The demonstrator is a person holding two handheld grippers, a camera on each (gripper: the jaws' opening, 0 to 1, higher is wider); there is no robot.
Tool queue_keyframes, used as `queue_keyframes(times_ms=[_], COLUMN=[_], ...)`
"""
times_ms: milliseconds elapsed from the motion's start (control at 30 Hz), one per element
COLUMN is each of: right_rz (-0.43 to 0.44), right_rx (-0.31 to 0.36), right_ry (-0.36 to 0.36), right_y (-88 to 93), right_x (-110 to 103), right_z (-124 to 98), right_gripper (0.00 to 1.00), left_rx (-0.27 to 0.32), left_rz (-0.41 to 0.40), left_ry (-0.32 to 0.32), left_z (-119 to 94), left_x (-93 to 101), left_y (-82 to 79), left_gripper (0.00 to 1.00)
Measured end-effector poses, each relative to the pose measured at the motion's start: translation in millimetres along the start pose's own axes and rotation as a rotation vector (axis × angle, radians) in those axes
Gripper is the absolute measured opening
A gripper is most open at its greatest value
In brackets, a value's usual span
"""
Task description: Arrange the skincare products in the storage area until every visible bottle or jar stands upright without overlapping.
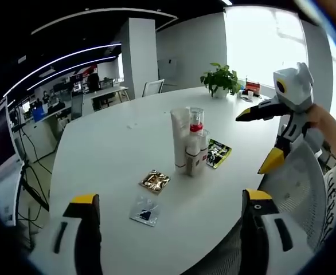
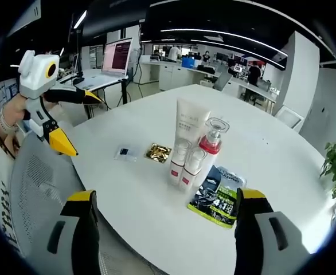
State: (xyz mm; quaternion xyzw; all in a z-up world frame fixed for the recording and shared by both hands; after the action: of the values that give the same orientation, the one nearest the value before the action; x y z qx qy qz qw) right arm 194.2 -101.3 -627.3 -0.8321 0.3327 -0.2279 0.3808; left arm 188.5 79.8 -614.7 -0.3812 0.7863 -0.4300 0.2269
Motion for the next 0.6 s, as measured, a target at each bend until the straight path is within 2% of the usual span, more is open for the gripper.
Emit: queue_keyframes(times_ms=[133,267,600], right_rz=[0.013,0.038,0.075], right_rx=[-0.016,-0.016,0.000], right_ry=[-0.030,-0.030,0.056], right_y=[4.8,6.6,10.2], right_x=[-3,4,53], right_z=[4,6,8], right_gripper=[1.00,1.00,1.00], left_rx=[-0.003,-0.022,-0.091], left_rz=[-0.026,-0.019,-0.020], left_ry=[0.019,0.023,0.040], left_z=[2,5,9], left_x=[2.3,4.0,7.4], left_y=[0.4,3.0,14.2], left_gripper=[0.99,0.99,0.99])
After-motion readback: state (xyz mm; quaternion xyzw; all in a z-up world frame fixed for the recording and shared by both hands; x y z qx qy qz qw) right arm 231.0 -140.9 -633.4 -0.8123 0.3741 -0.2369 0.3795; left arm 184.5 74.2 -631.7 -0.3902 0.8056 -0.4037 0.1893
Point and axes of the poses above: the point that each gripper's makers call its tool centre point, and the gripper's own axes: z roughly forward along the fingers, x roughly to its right, y roughly out of its underside, the point moved 1 cm from there along -z, roughly backward along the fingers, and after that the axes turned 2 degrees about y, right-handed, at the moved point
